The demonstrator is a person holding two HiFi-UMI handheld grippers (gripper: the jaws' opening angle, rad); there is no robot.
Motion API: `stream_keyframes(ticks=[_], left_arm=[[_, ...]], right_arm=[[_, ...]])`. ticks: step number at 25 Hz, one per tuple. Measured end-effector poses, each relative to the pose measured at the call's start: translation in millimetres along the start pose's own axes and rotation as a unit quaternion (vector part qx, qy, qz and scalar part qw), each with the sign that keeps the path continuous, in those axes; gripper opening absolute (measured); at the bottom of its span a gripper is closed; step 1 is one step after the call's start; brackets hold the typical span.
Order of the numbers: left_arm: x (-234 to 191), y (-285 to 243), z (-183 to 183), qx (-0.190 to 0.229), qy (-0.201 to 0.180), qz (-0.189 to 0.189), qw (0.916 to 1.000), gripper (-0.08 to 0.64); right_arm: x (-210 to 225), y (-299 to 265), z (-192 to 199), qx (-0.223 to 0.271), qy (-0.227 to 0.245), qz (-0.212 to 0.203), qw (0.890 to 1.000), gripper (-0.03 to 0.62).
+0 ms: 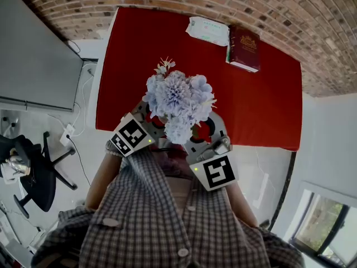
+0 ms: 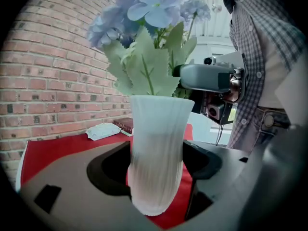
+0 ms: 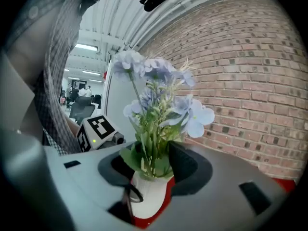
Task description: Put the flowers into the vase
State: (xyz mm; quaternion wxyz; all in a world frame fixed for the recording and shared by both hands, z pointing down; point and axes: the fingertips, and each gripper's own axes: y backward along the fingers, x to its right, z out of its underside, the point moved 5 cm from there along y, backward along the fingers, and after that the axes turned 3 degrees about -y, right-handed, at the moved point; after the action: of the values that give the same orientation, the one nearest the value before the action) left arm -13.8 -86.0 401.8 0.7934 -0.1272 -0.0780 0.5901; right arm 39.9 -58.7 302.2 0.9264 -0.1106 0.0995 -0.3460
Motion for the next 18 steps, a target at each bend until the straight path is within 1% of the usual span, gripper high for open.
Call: stream_keyframes(ticks=[2, 3, 6, 10, 15, 18], left_arm=[[0.2, -0.3, 0.3, 0.001, 0.001, 0.001, 1.0, 0.342], [0.3, 0.0, 0.4, 0.001, 0.001, 0.001, 1.0, 0.342], [0.3, 1.1, 0.7, 0.003, 0.003, 0.002, 1.0, 0.342], [0.2, 0.4, 1.0, 0.004, 0.005, 0.005, 1.0, 0.342], [0.0, 1.7, 1.5, 0.007, 0.008, 0.008, 0.9999, 0.342], [1.0, 2.0, 2.2, 0.002, 0.001, 0.008, 1.0, 0.342]], right_arm=[[-0.8, 2.3, 0.0, 0.001, -0.002, -0.001, 1.0, 0.205], [-1.8, 3.3, -0.5, 0.0, -0.003, -0.002, 1.0, 0.232], [-3.0, 7.6, -0.1, -0.002, -0.012, 0.003, 1.0, 0.267], [1.2, 19.3, 9.1, -0.01, -0.041, 0.015, 0.999, 0.27], [7.0, 28.9, 33.0, -0.03, -0.117, 0.026, 0.992, 0.284], [8.2, 31.4, 47.2, -0.042, -0.138, 0.032, 0.989, 0.285]])
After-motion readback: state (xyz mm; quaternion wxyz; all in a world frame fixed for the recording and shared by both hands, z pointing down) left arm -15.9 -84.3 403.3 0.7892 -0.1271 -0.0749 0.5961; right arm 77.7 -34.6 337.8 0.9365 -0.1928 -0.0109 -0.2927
